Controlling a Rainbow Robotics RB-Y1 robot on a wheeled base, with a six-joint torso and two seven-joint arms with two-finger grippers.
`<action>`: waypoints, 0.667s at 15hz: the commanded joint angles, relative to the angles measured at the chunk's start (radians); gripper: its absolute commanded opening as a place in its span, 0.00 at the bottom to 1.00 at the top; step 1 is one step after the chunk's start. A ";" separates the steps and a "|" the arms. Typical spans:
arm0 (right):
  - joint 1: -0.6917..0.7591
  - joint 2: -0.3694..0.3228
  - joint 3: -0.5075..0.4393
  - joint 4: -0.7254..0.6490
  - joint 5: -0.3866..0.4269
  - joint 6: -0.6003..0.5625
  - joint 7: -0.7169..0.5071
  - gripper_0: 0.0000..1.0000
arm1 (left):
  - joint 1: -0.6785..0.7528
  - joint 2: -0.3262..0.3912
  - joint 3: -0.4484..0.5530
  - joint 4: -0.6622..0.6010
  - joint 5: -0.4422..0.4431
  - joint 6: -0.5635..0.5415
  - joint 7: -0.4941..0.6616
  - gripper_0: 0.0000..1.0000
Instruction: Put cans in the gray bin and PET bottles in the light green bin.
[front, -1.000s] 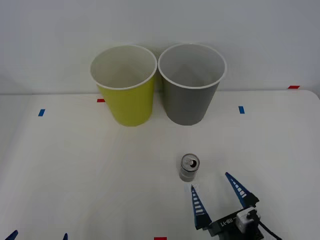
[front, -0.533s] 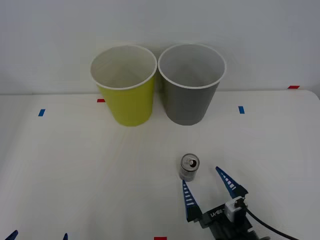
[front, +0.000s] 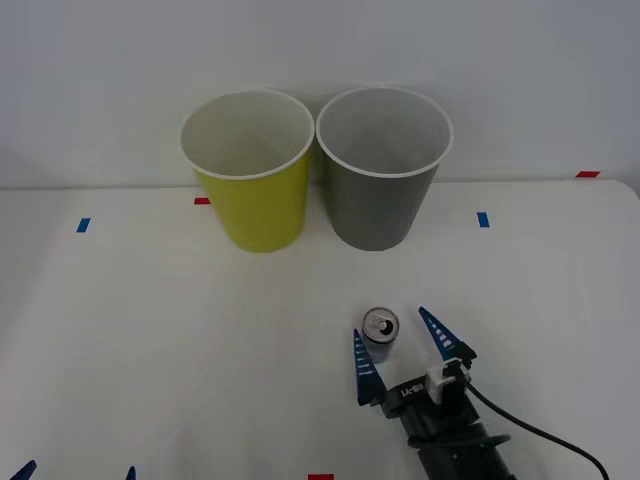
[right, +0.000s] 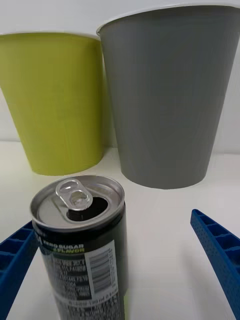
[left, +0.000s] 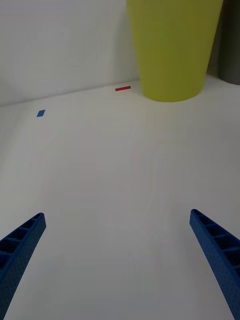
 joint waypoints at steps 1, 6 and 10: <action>-0.036 0.015 -0.003 0.018 0.001 0.018 0.018 1.00 | 0.000 0.000 0.000 0.000 0.000 0.000 0.000 1.00; -0.037 0.010 -0.003 0.018 -0.013 0.019 0.021 0.80 | 0.000 0.000 0.000 0.000 0.000 0.000 0.000 1.00; -0.036 0.010 0.002 0.018 -0.033 0.015 0.013 0.09 | 0.000 0.000 0.000 0.000 0.000 0.000 0.000 1.00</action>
